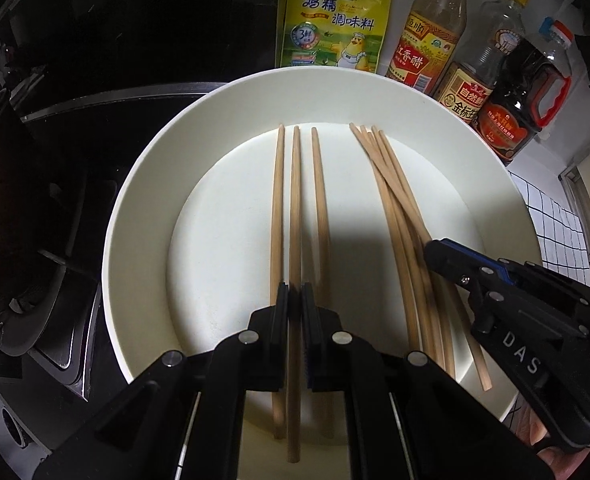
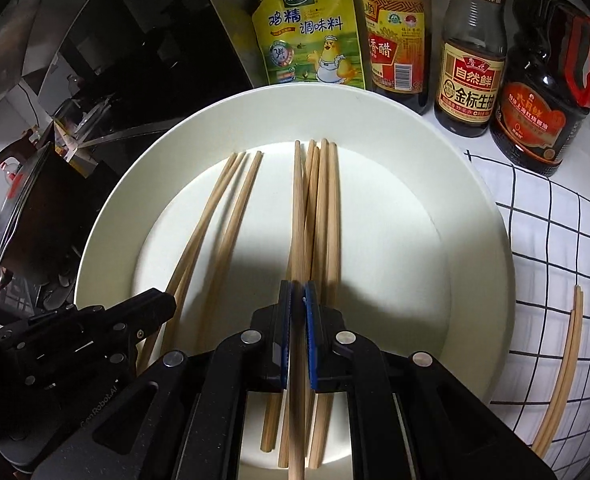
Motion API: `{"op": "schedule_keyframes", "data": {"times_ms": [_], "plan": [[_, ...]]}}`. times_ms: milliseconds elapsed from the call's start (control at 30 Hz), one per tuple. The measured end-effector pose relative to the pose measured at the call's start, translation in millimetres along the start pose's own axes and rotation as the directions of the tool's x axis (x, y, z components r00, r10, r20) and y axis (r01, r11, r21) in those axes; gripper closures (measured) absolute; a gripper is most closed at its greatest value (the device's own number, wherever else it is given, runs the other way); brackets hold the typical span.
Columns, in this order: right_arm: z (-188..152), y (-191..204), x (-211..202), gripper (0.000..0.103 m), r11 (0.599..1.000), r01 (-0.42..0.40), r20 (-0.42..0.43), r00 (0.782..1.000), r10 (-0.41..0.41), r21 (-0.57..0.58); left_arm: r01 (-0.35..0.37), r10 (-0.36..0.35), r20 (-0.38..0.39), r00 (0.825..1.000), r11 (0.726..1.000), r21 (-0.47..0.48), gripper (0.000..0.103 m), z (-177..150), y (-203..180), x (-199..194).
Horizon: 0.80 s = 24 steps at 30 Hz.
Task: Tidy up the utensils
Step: 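Lower the left tool's chopstick into the bowl and open while the right tool releases its own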
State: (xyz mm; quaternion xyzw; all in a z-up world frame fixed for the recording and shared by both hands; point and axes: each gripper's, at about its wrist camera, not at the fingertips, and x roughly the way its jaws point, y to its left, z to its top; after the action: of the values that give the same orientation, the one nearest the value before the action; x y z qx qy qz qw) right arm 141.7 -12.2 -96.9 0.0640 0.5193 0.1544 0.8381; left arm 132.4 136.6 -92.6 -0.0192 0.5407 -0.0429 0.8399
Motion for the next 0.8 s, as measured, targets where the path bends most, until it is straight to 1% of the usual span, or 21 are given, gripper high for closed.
{"op": "schedule_keyframes", "data": {"times_ms": [67, 100, 133, 200, 233, 267, 300, 433, 667, 800], "plan": [[1.5, 0.5, -1.3, 0.096, 1.0, -0.003, 0.007, 1.0, 0.002, 0.005, 0.0, 0.0, -0.001, 1.0, 1.0, -0.009, 0.095, 0.1, 2.6, -0.4], [1.4, -0.1, -4.1, 0.091, 1.0, -0.006, 0.014, 1.0, 0.006, 0.011, -0.005, 0.005, 0.001, 1.0, 1.0, -0.015, 0.091, 0.6, 4.5, -1.1], [2.0, -0.3, -5.5, 0.082, 1.0, -0.004, 0.021, 1.0, 0.004, 0.013, -0.006, 0.006, 0.003, 1.0, 1.0, -0.021, 0.088, 0.8, 6.8, -2.3], [1.9, -0.6, -9.6, 0.08, 1.0, 0.005, 0.035, 0.999, -0.005, 0.01, -0.011, 0.011, 0.015, 1.0, 0.999, -0.032, 0.07, 2.4, 9.8, -5.8], [1.2, -0.1, -12.1, 0.08, 1.0, 0.007, 0.041, 0.999, -0.007, 0.006, -0.01, 0.011, 0.022, 1.0, 0.999, -0.037, 0.065, 2.7, 10.5, -7.7], [0.5, -0.1, -14.2, 0.08, 1.0, 0.009, 0.045, 0.999, -0.009, 0.004, -0.011, 0.012, 0.025, 1.0, 0.999, -0.041, 0.053, 2.9, 11.5, -9.7], [-0.7, 0.2, -16.9, 0.08, 1.0, 0.011, 0.05, 0.999, -0.011, -0.001, -0.013, 0.015, 0.037, 0.999, 0.999, -0.047, 0.047, 2.4, 12.5, -12.8], [-6.6, -0.7, -24.5, 0.08, 1.0, 0.017, 0.059, 0.998, -0.017, -0.008, -0.017, 0.019, 0.041, 0.999, 0.999, -0.05, 0.047, 1.0, 11.8, -19.7], [-16.6, -5.4, -41.2, 0.08, 1.0, 0.006, 0.076, 0.997, -0.006, 0.003, -0.022, 0.025, 0.064, 0.998, 0.999, -0.036, 0.047, -4.1, 3.7, -36.5], [-23.6, -6.4, -53.6, 0.078, 1.0, 0.0, 0.093, 0.996, -0.001, 0.004, -0.02, 0.023, 0.076, 0.997, 0.999, -0.032, 0.047, -9.8, -1.3, -45.6]]}}
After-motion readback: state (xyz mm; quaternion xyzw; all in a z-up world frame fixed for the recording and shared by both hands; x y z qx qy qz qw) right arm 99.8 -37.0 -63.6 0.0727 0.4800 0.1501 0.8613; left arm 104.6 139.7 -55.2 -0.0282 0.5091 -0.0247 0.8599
